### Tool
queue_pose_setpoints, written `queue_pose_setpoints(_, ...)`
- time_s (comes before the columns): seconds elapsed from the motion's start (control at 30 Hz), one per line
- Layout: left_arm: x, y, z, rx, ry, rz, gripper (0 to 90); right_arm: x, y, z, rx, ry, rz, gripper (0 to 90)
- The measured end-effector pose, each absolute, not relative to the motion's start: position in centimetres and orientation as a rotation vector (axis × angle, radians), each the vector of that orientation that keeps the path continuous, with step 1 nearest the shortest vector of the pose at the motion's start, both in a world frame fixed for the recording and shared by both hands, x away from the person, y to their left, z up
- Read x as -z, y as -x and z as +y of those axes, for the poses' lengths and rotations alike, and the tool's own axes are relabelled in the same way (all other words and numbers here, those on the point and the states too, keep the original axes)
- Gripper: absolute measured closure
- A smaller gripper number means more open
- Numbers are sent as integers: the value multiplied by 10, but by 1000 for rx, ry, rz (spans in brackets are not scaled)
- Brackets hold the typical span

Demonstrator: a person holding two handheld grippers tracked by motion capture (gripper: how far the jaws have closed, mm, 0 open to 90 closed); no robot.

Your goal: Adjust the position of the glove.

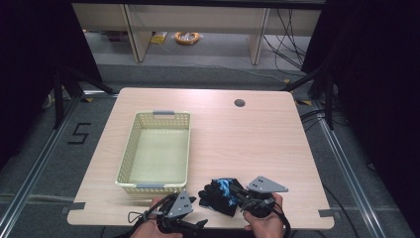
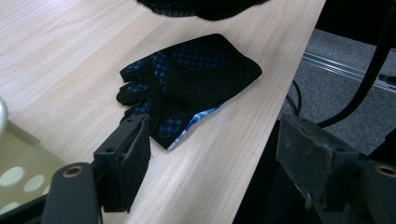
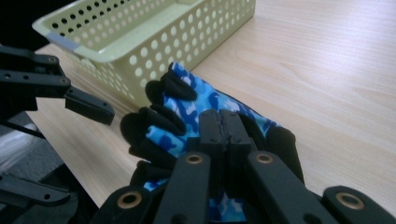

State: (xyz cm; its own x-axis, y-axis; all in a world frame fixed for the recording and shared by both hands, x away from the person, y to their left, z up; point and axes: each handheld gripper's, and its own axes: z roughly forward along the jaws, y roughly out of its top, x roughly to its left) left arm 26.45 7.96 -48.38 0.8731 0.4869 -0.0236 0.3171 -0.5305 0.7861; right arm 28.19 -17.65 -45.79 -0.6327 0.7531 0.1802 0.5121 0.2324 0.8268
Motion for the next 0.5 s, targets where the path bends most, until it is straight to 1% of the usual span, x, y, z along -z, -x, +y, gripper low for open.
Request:
queue_pose_setpoints(0.1,486,-264,78,-243,-2147,589,254,462,-282,-168,-1301,-1154,2268,897)
queue_pose_setpoints(0.13,484,-264,78,-209,-2166,588,254,464,-283,-165,-1307,-1141,2263,897)
queue_pose_setpoints(0.17,485,-264,78,-235,-2154,590,254,465,-283,-163,-1291,-1134,2271,897)
queue_pose_setpoints(0.27,485,-266,81,-263,-2192,556,254,470,-284,-154,-1242,-1137,2304,897)
queue_pose_setpoints(0.37,488,-266,81,-240,-2162,595,255,475,-285,-145,-1198,-1121,2328,897)
queue_pose_setpoints(0.4,488,-268,82,-264,-2193,579,257,478,-286,-142,-1181,-1123,2340,896)
queue_pose_setpoints(0.43,489,-267,81,-241,-2177,609,259,480,-287,-140,-1179,-1126,2347,897)
queue_pose_setpoints(0.5,490,-269,82,-258,-2188,590,268,486,-288,-136,-1158,-1116,2372,896)
